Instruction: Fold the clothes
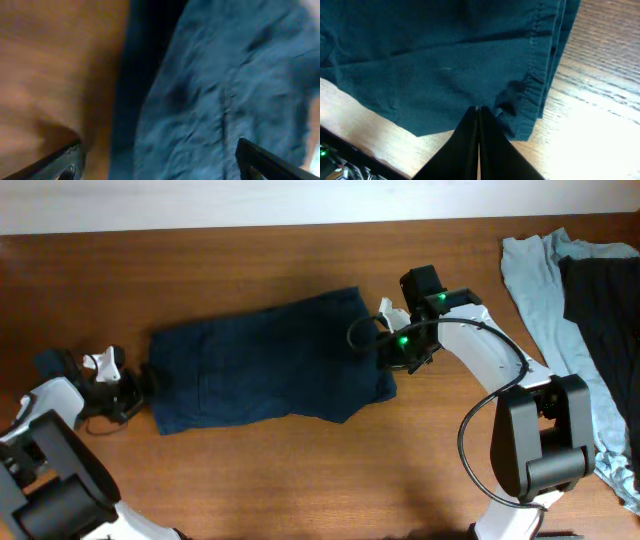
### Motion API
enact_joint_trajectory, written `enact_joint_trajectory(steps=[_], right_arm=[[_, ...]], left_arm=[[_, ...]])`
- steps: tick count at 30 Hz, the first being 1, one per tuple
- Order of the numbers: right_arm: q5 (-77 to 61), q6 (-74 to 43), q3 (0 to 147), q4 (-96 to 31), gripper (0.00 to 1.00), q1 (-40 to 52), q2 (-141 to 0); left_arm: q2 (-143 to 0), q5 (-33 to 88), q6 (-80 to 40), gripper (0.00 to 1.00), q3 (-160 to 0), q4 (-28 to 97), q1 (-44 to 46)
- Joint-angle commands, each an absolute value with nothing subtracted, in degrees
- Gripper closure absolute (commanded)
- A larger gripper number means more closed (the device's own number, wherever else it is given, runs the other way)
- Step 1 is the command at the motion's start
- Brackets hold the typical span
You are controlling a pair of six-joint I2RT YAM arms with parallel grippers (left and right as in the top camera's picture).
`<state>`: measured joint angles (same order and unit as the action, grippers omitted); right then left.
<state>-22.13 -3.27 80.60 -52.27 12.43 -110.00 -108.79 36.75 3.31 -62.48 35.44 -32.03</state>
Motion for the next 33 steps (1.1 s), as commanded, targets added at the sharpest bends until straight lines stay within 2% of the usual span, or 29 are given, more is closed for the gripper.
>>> enact_joint_trajectory(steps=[1, 6, 8, 9, 11, 15, 22, 27, 33], right_arm=[[-21.8, -3.9, 80.6, -52.6, 0.96, 12.4, -109.1], [-21.8, -4.4, 80.6, -52.9, 0.96, 12.4, -109.1], [-21.8, -5.0, 80.6, -52.9, 0.96, 12.4, -109.1], [-21.8, -5.0, 80.6, -52.9, 0.96, 12.4, -109.1], [-21.8, -5.0, 80.6, -52.9, 0.96, 12.4, -109.1], [-21.8, -5.0, 80.6, -52.9, 0.96, 12.4, -109.1], [-21.8, -5.0, 80.6, -53.2, 0.96, 12.3, -109.1], [-20.9, -5.0, 80.6, -53.6, 0.96, 12.3, -109.1], [-4.7, -13.0, 80.6, -56.2, 0.96, 12.2, -109.0]], left_arm=[[-117.9, 36.5, 4.1, 0.05, -59.9, 34.4, -30.1], [-119.5, 36.2, 4.9, 0.11, -59.9, 33.0, -27.5], [-119.5, 36.0, 4.9, 0.21, -59.9, 32.6, -27.0], [-119.5, 36.0, 4.9, 0.28, -59.9, 32.5, -26.9], [-119.5, 36.1, 4.8, 0.57, -59.9, 32.5, -26.9], [-119.5, 37.7, 4.8, 1.0, -60.2, 32.7, -26.9], [-117.2, 38.7, 7.4, 0.99, -72.3, 46.4, -26.9], [-115.3, 30.6, 7.8, 0.99, -80.4, 54.4, -26.9], [-114.0, 24.2, 9.9, 0.99, -90.0, 62.7, -26.9]])
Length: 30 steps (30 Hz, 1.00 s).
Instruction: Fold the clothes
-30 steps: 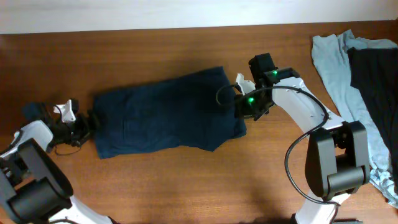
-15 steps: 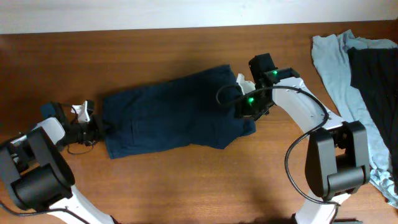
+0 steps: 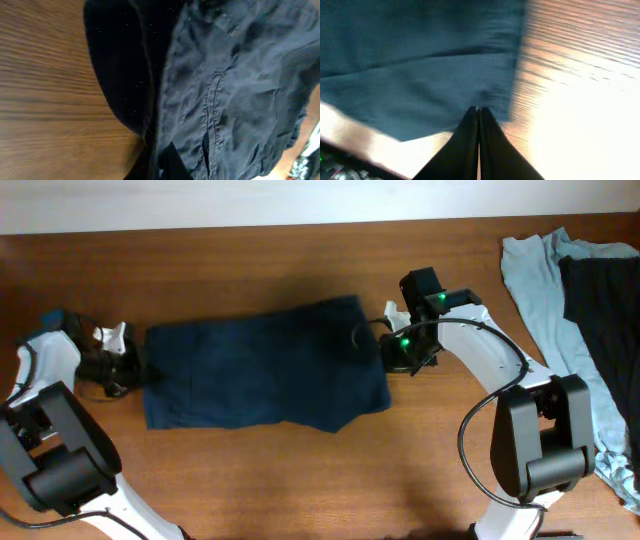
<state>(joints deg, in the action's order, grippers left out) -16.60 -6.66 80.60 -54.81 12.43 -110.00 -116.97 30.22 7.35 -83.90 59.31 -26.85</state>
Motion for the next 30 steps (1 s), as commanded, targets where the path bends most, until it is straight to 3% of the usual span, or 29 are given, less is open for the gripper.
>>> enact_joint_trajectory(steps=[1, 6, 11, 18, 30], right_arm=[[-2.0, -14.9, 80.6, -56.9, 0.96, 11.9, -109.0], [-1.2, -15.8, 80.6, -58.1, 0.96, 10.2, -109.0], [-1.2, -18.9, 80.6, -61.7, 0.96, 6.7, -109.0], [-1.2, -20.0, 80.6, -67.2, 0.96, 1.0, -109.0], [-1.2, -19.8, 80.6, -68.2, 0.96, 0.6, -109.0]], left_arm=[[-113.8, 23.9, 11.0, 0.99, -92.3, 64.5, -26.8], [-113.7, 20.2, 13.4, 0.99, -107.0, 73.8, -23.6], [-113.7, 10.3, 13.4, 1.0, -120.9, 79.4, -12.5], [-114.6, 1.3, 10.1, 0.99, -121.8, 79.1, 5.0], [-122.7, -2.6, 0.2, 1.0, -121.8, 78.7, 22.1]])
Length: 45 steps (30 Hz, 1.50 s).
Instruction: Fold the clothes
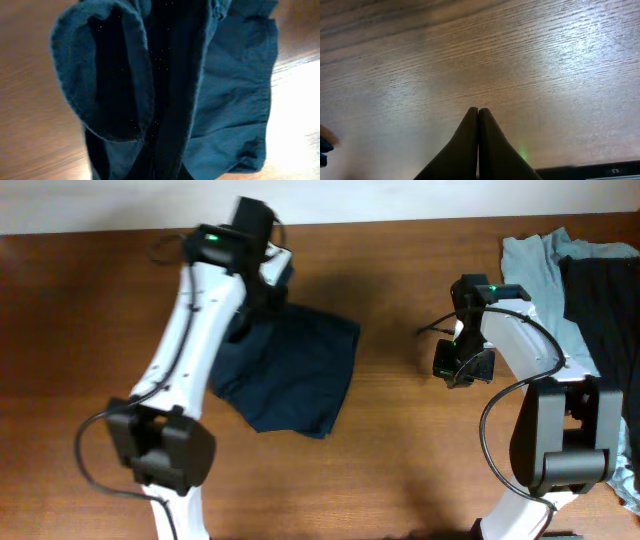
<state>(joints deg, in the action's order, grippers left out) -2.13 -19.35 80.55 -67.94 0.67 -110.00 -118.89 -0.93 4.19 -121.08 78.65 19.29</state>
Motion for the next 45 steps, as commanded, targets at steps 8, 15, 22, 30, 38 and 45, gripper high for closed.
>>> enact_joint_trajectory(steps=[8, 15, 22, 30, 38, 45], right_arm=[[-1.2, -19.8, 80.6, -68.7, 0.96, 0.6, -109.0], [-1.2, -19.8, 80.6, -69.1, 0.96, 0.6, -109.0], [-1.3, -19.4, 80.6, -69.7, 0.96, 0.6, -109.0], [-12.5, -8.6, 81.3, -69.6, 0.96, 0.7, -108.7], [-46.5, 1.8, 81.6, -62.9, 0.96, 9.3, -106.4], [-53.9, -1.5, 81.6, -42.7, 0.96, 22.0, -107.6]], left_arm=[[-129.4, -2.9, -0.7, 0.99, -121.8, 78.6, 29.5], [-134.0, -2.8, -3.1, 0.99, -121.8, 77.7, 33.9], [-134.8, -2.8, -3.0, 0.5, -122.2, 78.5, 35.8], [-134.8, -8.2, -3.0, 0.42, -142.6, 93.7, 32.0], [-136.2, 18.1, 12.1, 0.6, -145.9, 90.2, 14.7], [-141.9, 27.6, 23.2, 0.75, -132.2, 81.9, 9.9]])
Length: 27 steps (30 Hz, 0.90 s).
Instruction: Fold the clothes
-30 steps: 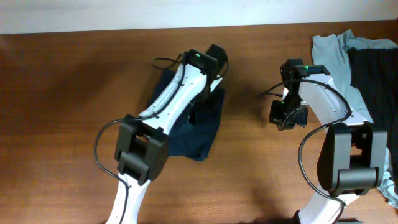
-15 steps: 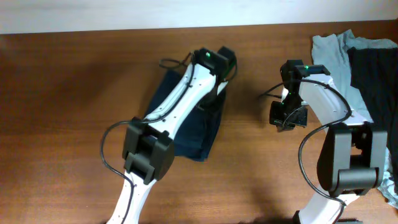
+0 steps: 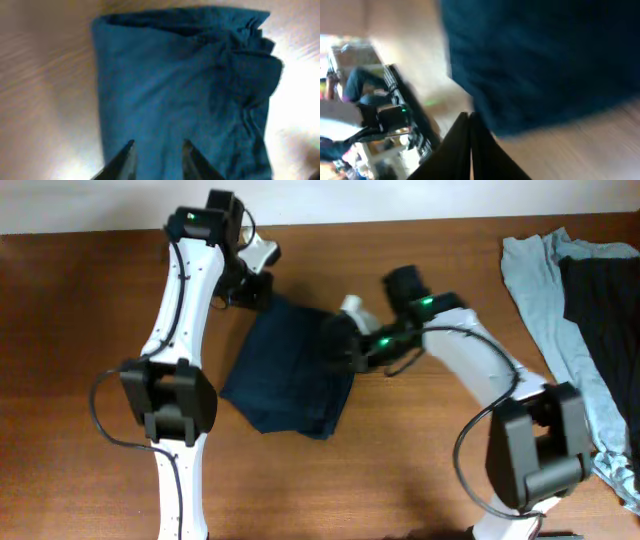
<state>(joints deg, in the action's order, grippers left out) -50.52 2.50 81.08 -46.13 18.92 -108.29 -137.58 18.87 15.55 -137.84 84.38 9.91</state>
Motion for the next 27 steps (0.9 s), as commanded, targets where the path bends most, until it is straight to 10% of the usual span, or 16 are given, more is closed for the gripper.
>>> enact_joint_trajectory(steps=[1, 16, 27], right_arm=[[-50.0, -4.6, 81.6, -40.3, 0.96, 23.5, -108.5], [-39.2, -21.8, 81.5, -44.8, 0.96, 27.2, -126.8], [-32.7, -7.7, 81.7, -51.5, 0.96, 25.0, -103.4]], left_arm=[[-142.7, 27.9, 23.3, 0.77, -130.6, 80.4, 9.8], [-144.3, 22.7, 23.2, 0.8, -122.7, 72.0, 9.0], [-140.5, 29.0, 14.9, 0.69, -132.0, 87.2, 0.8]])
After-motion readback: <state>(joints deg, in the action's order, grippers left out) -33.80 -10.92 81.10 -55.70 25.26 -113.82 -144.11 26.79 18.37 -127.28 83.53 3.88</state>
